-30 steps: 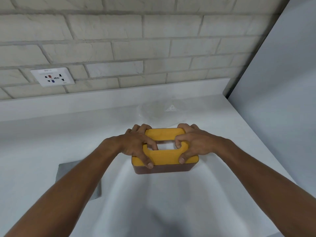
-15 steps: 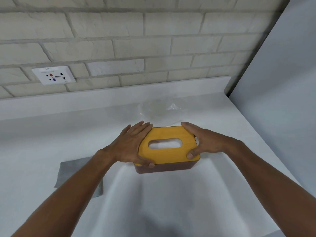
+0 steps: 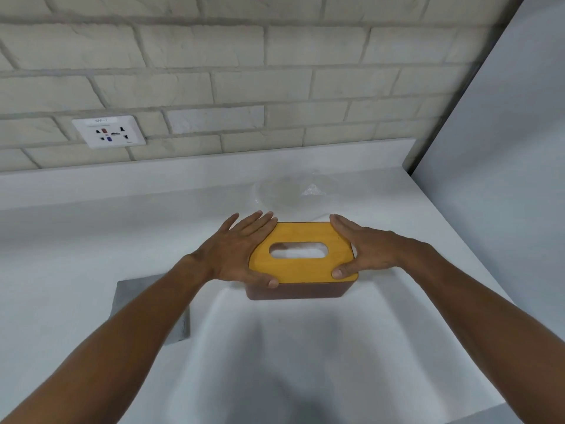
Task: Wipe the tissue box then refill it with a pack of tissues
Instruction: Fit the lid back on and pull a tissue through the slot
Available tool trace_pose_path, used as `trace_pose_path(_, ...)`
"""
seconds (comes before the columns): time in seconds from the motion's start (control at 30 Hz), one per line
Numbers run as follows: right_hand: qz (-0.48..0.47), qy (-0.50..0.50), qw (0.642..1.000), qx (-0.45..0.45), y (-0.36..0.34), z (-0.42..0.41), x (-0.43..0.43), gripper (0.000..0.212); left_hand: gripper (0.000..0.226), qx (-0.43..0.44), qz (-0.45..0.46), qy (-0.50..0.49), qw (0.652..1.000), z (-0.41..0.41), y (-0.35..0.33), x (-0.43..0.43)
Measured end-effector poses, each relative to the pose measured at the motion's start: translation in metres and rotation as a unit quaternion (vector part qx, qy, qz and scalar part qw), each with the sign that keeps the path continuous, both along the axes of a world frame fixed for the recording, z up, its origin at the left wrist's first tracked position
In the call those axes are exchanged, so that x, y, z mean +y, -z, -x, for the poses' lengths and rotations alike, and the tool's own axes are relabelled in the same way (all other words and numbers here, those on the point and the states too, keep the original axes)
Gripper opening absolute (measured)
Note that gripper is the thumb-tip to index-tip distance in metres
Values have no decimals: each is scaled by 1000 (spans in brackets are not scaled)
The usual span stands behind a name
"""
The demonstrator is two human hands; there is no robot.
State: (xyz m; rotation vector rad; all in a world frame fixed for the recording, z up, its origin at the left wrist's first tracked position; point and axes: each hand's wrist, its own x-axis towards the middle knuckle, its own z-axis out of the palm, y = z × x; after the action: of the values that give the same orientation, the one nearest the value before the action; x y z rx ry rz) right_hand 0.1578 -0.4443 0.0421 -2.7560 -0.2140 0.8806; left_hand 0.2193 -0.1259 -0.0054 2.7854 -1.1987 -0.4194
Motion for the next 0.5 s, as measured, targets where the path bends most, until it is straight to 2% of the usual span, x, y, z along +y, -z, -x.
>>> trace_pose_path(0.17,2,17,1000,0,-4,4,8,133,137,-18,-35,18,999,-3,-6,-3)
trace_pose_path(0.37,28,44,997,-65,6,18,23,128,134,-19,-40,12,999,-3,-7,-5)
trace_pose_path(0.5,28,44,996,-68,7,17,22,129,133,-17,-42,11,999,-3,-8,-5)
